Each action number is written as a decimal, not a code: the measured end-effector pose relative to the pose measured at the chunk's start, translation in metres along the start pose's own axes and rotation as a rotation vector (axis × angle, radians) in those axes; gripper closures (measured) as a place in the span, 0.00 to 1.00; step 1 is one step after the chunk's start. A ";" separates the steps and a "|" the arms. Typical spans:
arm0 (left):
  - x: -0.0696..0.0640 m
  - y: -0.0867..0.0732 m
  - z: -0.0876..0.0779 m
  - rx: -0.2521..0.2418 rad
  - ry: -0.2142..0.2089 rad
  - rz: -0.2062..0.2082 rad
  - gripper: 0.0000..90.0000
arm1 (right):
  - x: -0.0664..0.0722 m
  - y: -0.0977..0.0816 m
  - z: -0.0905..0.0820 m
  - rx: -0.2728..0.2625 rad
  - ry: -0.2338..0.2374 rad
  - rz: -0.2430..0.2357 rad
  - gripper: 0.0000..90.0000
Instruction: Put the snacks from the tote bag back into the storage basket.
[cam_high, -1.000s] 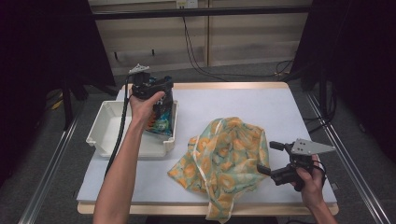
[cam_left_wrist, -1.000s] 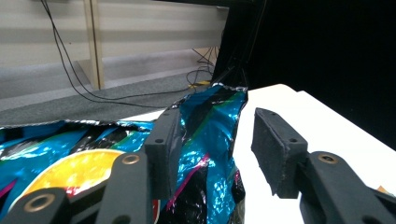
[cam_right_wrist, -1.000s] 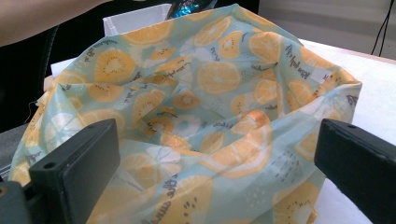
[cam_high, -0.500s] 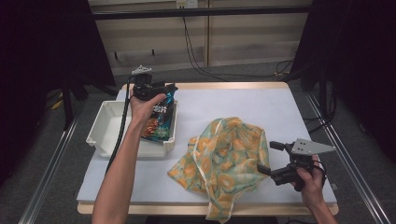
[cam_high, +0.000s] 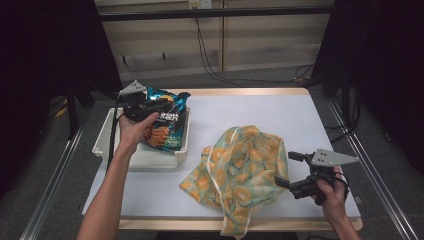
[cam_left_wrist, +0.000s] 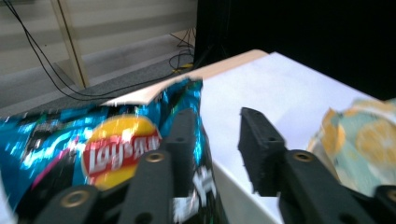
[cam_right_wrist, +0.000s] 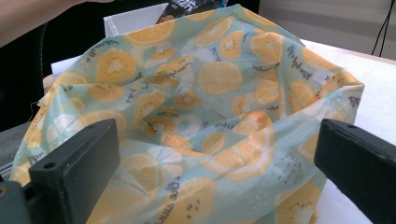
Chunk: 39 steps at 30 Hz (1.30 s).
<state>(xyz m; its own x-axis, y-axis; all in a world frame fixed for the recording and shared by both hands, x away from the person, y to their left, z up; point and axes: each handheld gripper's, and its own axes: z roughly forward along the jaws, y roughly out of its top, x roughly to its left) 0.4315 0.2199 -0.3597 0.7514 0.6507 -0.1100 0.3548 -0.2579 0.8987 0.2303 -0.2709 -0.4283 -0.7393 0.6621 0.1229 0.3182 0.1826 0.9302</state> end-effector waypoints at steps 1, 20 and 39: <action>-0.001 -0.003 -0.005 -0.003 0.023 0.005 0.83 | 0.000 0.000 0.000 0.000 -0.002 -0.002 0.00; -0.004 -0.094 -0.017 0.203 -0.040 -0.035 1.00 | 0.001 0.000 0.004 0.009 -0.004 -0.002 0.00; 0.002 -0.095 0.025 0.355 -0.029 -0.001 1.00 | 0.000 -0.001 0.004 0.013 -0.006 0.000 0.00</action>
<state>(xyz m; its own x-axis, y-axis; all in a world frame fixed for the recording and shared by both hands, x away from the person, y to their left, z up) 0.4137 0.2277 -0.4563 0.7647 0.6316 -0.1278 0.5231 -0.4926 0.6955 0.2322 -0.2679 -0.4302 -0.7358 0.6662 0.1211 0.3261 0.1919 0.9256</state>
